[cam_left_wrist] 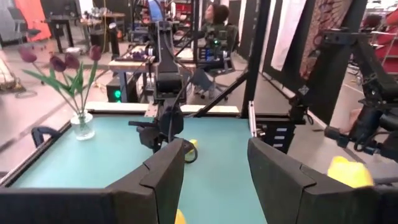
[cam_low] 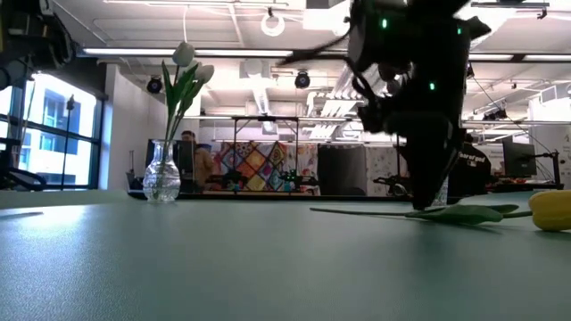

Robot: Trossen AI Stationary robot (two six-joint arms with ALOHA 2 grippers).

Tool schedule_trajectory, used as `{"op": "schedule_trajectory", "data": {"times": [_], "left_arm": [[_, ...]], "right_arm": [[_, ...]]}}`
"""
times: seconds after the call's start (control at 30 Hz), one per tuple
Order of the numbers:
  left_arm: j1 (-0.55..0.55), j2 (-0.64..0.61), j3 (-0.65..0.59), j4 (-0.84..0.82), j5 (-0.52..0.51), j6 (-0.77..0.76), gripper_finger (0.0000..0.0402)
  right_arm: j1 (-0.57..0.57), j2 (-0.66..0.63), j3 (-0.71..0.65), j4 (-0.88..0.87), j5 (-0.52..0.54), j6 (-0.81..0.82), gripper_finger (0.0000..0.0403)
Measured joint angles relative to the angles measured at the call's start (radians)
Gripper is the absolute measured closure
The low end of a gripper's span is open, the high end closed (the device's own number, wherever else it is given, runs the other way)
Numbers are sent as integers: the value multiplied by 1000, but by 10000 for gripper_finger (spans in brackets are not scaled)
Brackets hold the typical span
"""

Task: Sort flowers into vase by color
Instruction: Put the yellow flower into the blue vase

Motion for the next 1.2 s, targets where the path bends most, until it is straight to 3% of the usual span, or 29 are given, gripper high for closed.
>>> {"op": "schedule_trajectory", "data": {"times": [0.3, 0.63, 1.0, 1.2], "left_arm": [[177, -30, 0, 18, 116, 106, 236], [345, 15, 0, 170, 323, 294, 236], [472, 192, 0, 211, 360, 602, 236], [528, 265, 32, 225, 353, 724, 236]], "right_arm": [[-47, -8, -119, 148, -90, -66, 273], [-27, -44, -129, 215, -131, -55, 392], [-13, -213, -125, 769, -285, 35, 398], [-33, -206, -125, 1135, -233, 63, 395]]}}
